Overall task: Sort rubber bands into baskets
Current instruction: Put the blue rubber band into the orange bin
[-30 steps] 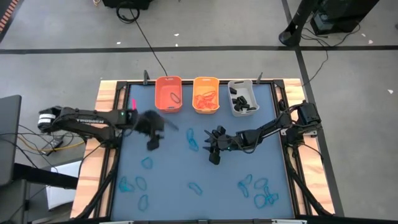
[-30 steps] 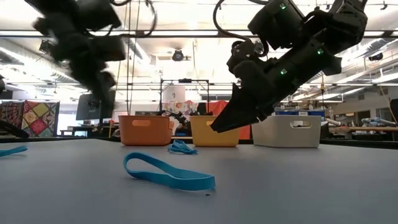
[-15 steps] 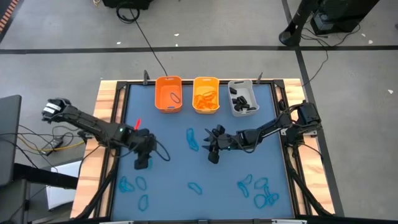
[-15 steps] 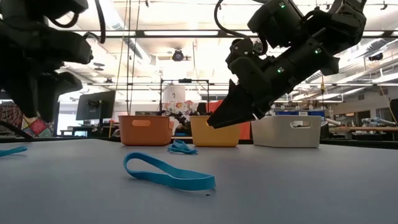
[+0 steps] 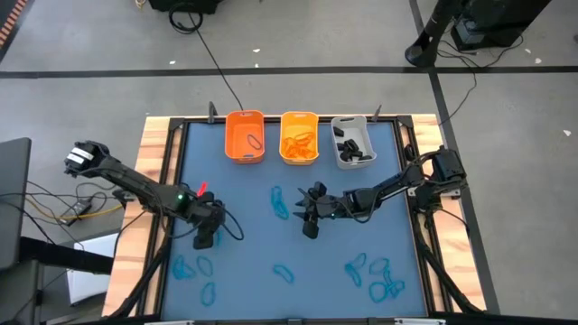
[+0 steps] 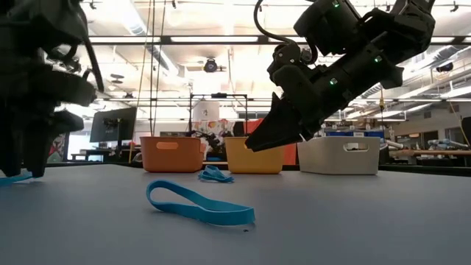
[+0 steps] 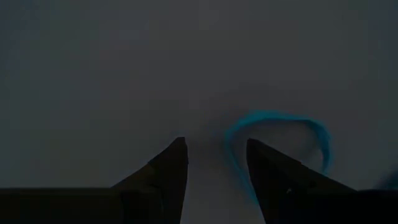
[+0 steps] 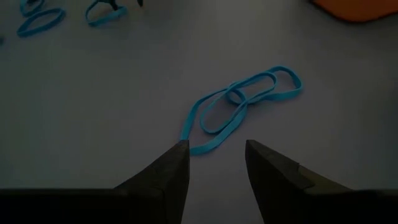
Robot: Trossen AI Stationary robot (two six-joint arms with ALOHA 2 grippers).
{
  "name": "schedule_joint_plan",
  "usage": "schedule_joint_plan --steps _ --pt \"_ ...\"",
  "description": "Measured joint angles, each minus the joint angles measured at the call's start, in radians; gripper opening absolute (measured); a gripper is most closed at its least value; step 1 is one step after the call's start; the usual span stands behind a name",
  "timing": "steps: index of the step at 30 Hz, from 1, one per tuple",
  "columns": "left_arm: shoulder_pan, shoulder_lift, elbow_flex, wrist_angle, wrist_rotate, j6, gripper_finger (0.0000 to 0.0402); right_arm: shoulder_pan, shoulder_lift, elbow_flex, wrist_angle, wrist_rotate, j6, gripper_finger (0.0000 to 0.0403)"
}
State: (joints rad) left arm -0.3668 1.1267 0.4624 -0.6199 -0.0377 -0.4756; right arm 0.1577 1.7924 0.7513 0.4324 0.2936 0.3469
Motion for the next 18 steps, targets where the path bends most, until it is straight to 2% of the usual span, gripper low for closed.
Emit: schedule_joint_plan --steps 6,9,14,18 --pt "0.0 -0.001 -0.041 0.085 -0.026 0.025 0.0153 -0.003 0.0 0.0 -0.001 0.0 -0.012 0.0165" --pt "0.0 -0.001 -0.042 0.097 -0.027 0.029 0.0117 0.0 0.0 0.0 0.0 0.0 -0.008 0.0164" --pt "0.0 0.0 -0.04 0.131 0.034 0.002 0.0017 0.017 0.0 0.0 -0.001 0.0 -0.006 0.0164" --pt "0.0 -0.001 0.001 0.133 0.025 -0.004 0.0012 0.018 0.0 0.0 0.0 0.001 -0.006 0.0161"
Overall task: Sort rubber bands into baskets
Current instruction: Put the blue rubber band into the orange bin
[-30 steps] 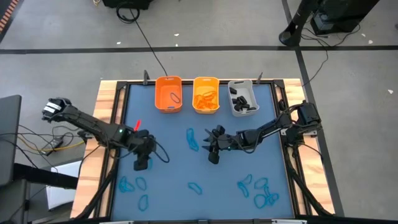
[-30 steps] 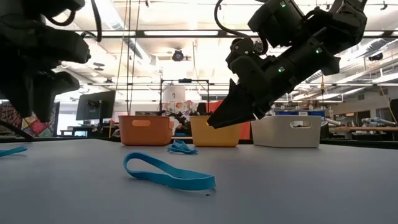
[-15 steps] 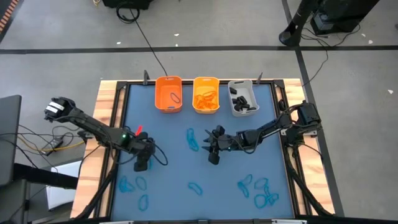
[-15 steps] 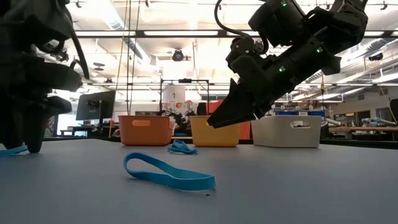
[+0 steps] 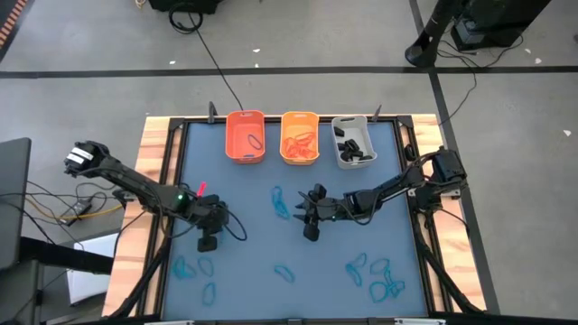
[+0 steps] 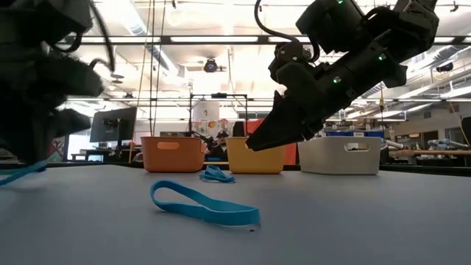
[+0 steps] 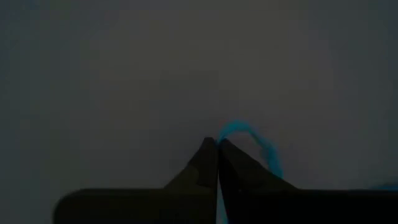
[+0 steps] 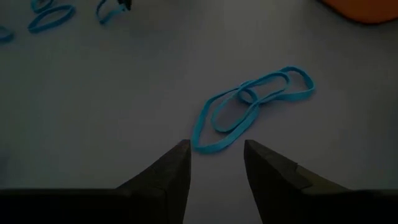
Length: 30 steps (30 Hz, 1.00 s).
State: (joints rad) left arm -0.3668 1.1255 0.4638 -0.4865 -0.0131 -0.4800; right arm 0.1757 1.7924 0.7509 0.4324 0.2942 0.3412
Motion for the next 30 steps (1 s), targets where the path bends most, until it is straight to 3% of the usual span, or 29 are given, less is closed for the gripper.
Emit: schedule_joint_plan --steps 6,12,14,20,26,30 --pt "0.033 0.0 0.096 -0.002 -0.176 0.082 0.0007 -0.001 0.0 0.0 0.0 0.002 0.0 0.016" --pt "0.146 -0.001 0.17 -0.002 -0.505 0.143 0.0006 -0.002 0.003 0.0 0.0 0.003 -0.006 0.0158" --pt "0.208 -0.001 0.183 0.009 -0.572 0.184 0.0006 -0.004 0.004 0.0 -0.001 0.003 -0.004 0.0158" --pt "0.434 -0.001 0.207 0.208 -0.577 0.363 0.0006 -0.005 0.005 0.0 0.0 0.001 0.024 0.0158" --pt "0.674 -0.001 0.213 0.371 -0.42 0.503 0.0006 -0.004 0.005 0.0 0.0 0.0 0.026 0.0158" --pt "0.808 0.002 0.213 0.389 -0.386 0.508 0.0006 -0.004 0.005 0.0 0.0 0.0 0.017 0.0158"
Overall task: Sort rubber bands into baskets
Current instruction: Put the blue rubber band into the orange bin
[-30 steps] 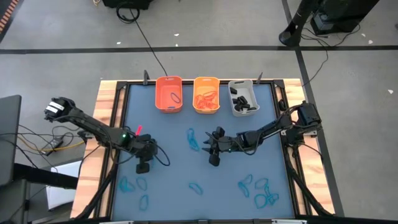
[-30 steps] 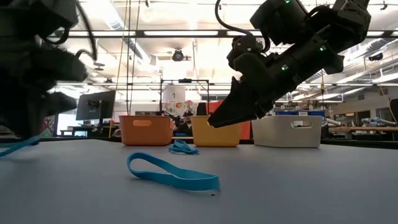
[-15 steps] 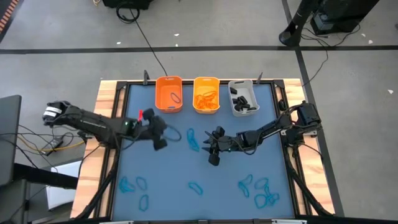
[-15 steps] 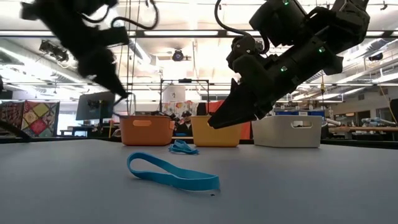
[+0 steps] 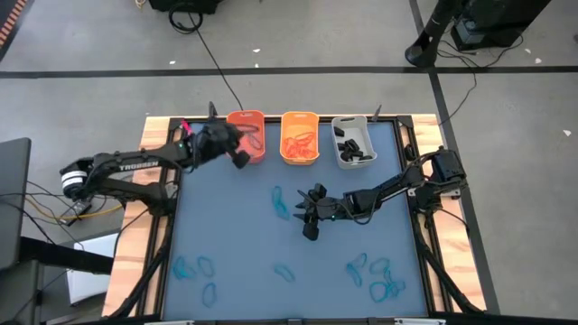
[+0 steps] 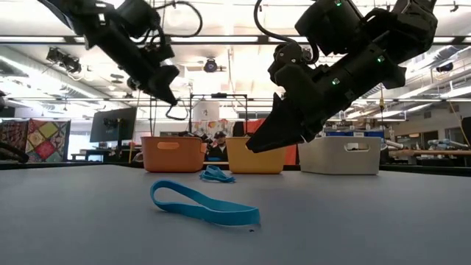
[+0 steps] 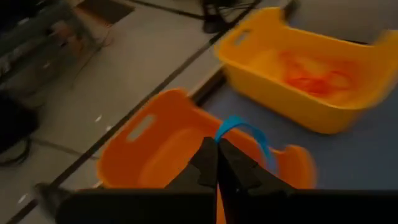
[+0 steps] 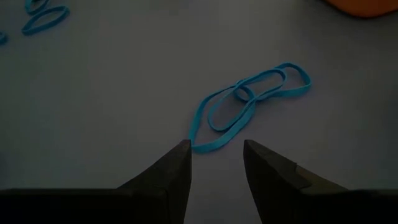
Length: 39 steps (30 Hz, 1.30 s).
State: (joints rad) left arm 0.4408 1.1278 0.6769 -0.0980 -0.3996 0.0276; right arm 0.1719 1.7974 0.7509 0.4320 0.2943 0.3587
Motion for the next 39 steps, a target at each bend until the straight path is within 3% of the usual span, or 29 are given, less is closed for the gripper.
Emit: schedule_joint_plan --steps 7,15,19,25,31,39 --pt "0.118 0.069 0.0 0.02 0.01 -0.004 0.0026 0.0 0.0 0.0 0.0 0.0 -0.013 0.0158" --pt "0.122 0.18 0.0 0.043 0.01 -0.032 0.0146 0.003 0.0 0.0 0.0 -0.001 -0.005 0.0158" --pt "0.122 0.189 0.0 0.054 -0.027 -0.032 0.0184 0.003 0.0 0.0 0.0 -0.001 0.005 0.0158" --pt "0.122 0.166 0.0 0.069 -0.055 -0.026 0.0193 0.003 0.0 0.0 0.0 -0.003 0.0 0.0158" --pt "0.097 0.103 0.0 0.002 0.056 -0.033 0.0193 0.003 0.0 0.0 -0.001 -0.011 -0.008 0.0158" --pt "-0.006 0.037 0.0 -0.092 0.065 -0.065 0.0193 0.005 0.001 0.0 -0.001 -0.012 0.013 0.0158"
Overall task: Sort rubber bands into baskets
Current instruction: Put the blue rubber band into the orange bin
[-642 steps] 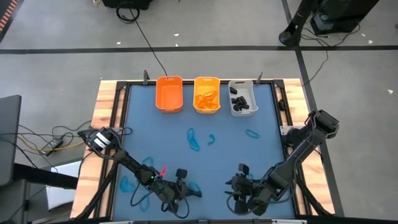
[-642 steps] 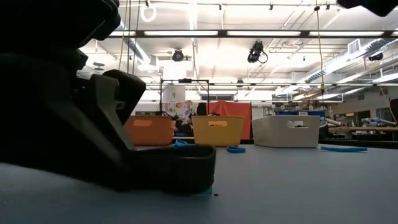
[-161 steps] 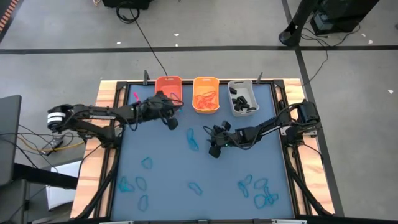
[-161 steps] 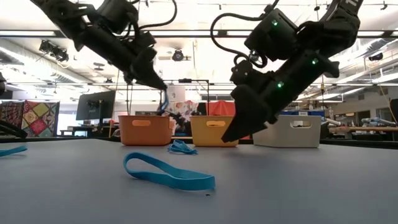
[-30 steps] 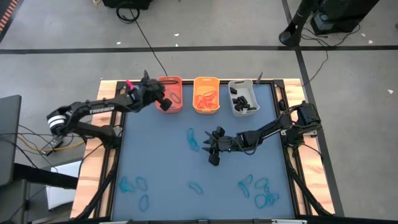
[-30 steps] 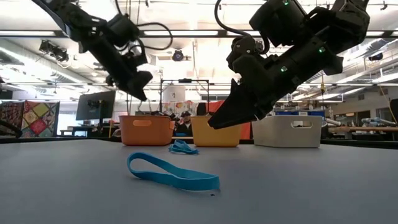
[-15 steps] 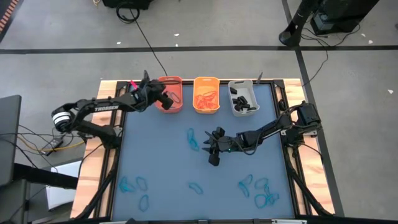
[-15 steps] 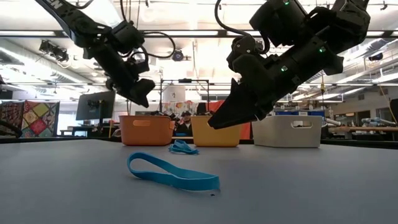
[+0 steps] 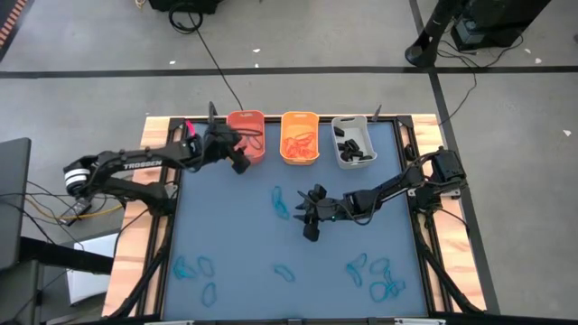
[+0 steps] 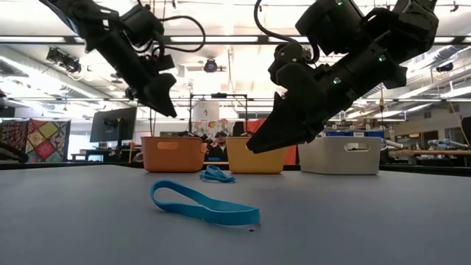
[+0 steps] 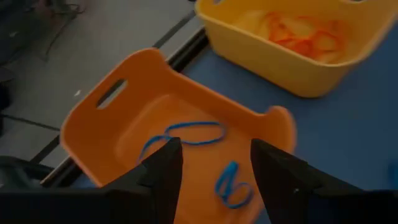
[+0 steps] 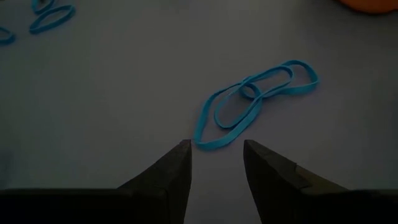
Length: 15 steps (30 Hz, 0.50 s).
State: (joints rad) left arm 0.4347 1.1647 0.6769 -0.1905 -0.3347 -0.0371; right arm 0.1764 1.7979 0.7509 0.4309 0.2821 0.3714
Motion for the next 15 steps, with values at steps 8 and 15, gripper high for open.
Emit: schedule_joint_plan --steps 8,15 --pt "-0.06 -0.001 0.0 0.017 -0.001 -0.043 0.0193 0.0 0.0 0.0 -0.003 0.001 -0.013 0.0158" --pt "-0.064 -0.001 0.0 0.109 -0.011 0.015 0.0193 -0.013 0.0 0.0 -0.009 0.005 -0.059 0.0158"
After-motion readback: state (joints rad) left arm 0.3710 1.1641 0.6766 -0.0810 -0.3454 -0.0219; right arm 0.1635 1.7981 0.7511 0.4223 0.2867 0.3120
